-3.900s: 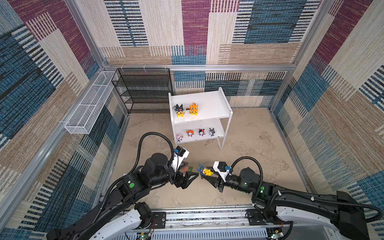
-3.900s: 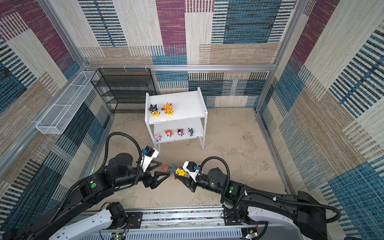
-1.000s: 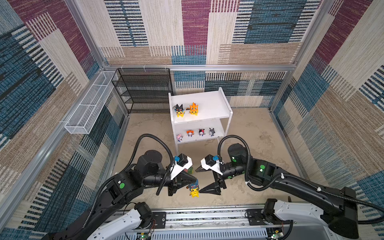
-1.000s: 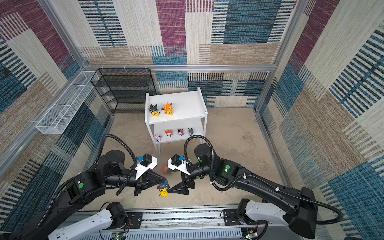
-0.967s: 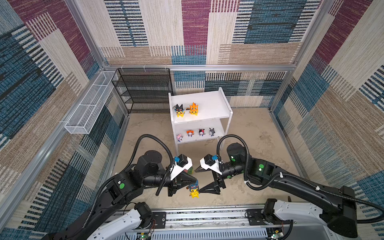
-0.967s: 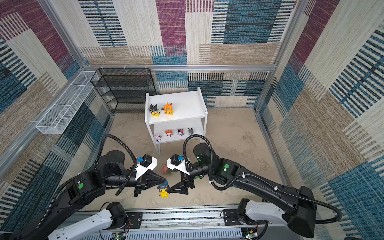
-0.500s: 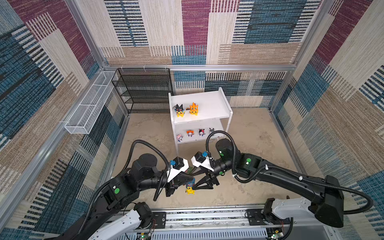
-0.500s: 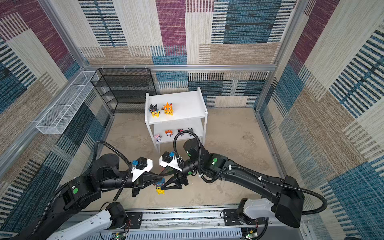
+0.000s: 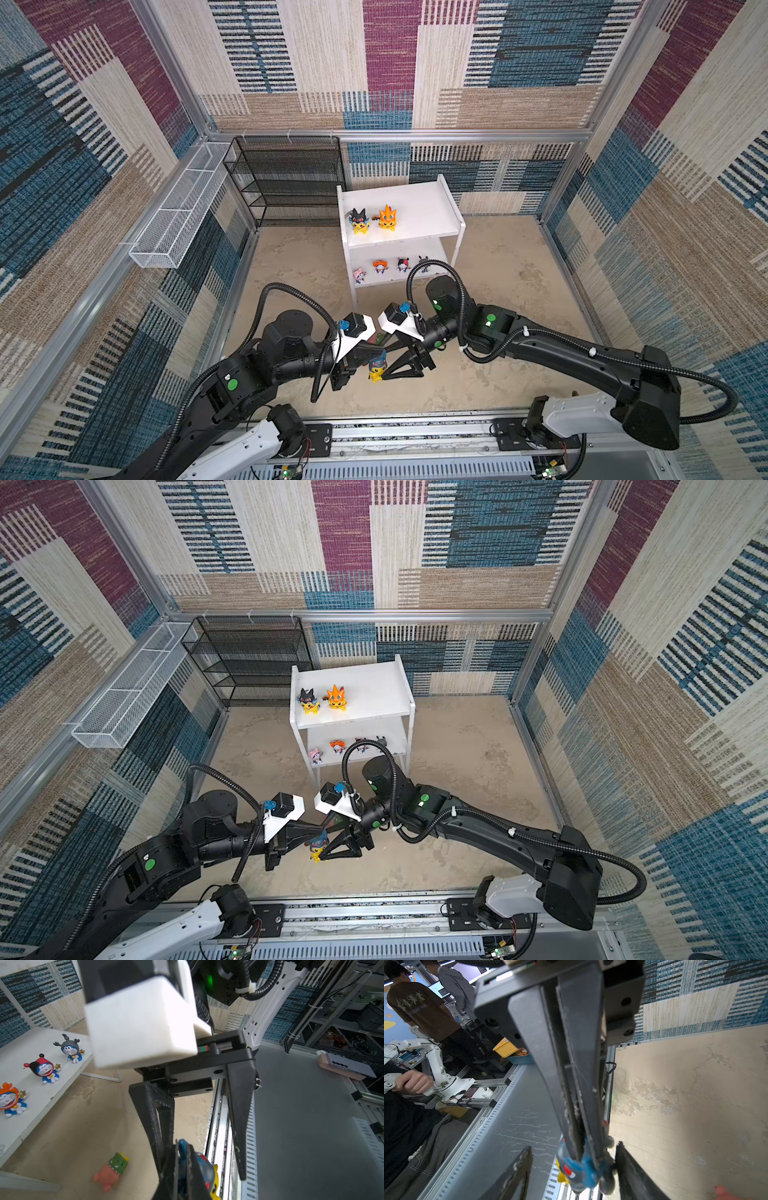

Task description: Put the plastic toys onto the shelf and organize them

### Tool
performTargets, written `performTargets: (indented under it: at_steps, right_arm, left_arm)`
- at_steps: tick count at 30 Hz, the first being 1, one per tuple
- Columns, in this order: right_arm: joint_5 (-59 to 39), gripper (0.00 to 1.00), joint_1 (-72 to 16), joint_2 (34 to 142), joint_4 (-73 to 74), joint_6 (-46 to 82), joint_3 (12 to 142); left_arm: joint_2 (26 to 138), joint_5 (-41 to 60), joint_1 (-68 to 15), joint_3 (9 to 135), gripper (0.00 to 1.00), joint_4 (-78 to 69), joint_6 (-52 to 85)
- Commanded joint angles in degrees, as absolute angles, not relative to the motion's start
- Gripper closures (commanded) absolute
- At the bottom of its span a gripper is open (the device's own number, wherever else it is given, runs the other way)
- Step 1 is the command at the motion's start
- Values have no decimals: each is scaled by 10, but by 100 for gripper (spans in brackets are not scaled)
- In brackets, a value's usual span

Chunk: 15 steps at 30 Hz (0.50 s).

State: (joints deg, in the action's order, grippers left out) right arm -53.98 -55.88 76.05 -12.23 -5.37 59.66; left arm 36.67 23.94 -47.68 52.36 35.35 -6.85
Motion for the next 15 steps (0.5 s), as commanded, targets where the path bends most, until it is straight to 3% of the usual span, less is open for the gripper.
performTargets:
  at_steps: [1,6,11,15]
  right_arm:
    - [-544,38,-559,765,-104,-48,604]
    - [-546,37,-560,778,-93,-44,607]
    - [-528,28,-560,776,-74,-39,603]
    - [-523,30,-560,775,-59,-34,604]
  left_arm:
    - [363,229,-476,522,100,318,-76]
    - [362,229,-476,521,100,313,-74]
    - [357,234,-476,518,100,308,-71]
    - [359,239,-476,518,100,309,-71]
